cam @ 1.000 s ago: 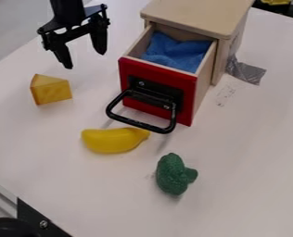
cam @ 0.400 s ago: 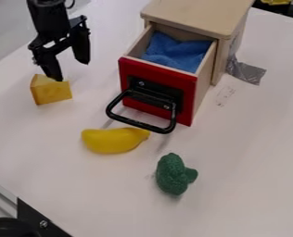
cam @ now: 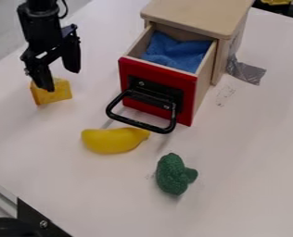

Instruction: Put the cheese bar in the drawer

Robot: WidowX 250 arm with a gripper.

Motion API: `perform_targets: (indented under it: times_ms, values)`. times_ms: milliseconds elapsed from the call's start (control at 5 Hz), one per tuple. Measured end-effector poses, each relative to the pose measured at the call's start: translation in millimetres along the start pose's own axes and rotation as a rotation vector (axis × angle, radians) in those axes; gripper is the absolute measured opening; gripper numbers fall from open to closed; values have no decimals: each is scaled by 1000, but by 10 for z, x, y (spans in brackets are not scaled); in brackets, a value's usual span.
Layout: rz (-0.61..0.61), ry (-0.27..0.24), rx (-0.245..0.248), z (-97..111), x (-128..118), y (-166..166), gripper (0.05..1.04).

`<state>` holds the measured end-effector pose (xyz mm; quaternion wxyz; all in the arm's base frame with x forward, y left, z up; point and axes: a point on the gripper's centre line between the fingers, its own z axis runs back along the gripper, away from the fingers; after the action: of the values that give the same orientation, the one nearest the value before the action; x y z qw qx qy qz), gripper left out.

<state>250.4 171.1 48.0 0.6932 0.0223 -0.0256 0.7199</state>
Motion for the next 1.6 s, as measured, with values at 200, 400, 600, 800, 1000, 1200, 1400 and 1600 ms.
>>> perform_targets:
  times_ms: [200, 400, 600, 800, 1000, 1200, 1400, 1600]
  values:
    - [5, -26, -18, -31, 55, 6, 1000]
    - [34, -24, -9, -86, 137, 53, 1000]
    - [73, -20, -12, -138, 248, 49, 1000]
    - [105, -13, -1, -206, 355, 74, 1001]
    - [118, -8, 22, -311, 420, 114, 965]
    - [107, -20, 28, -358, 444, 123, 696]
    - [105, -29, 17, -369, 425, 147, 668]
    - [113, -19, 16, -356, 373, 193, 668]
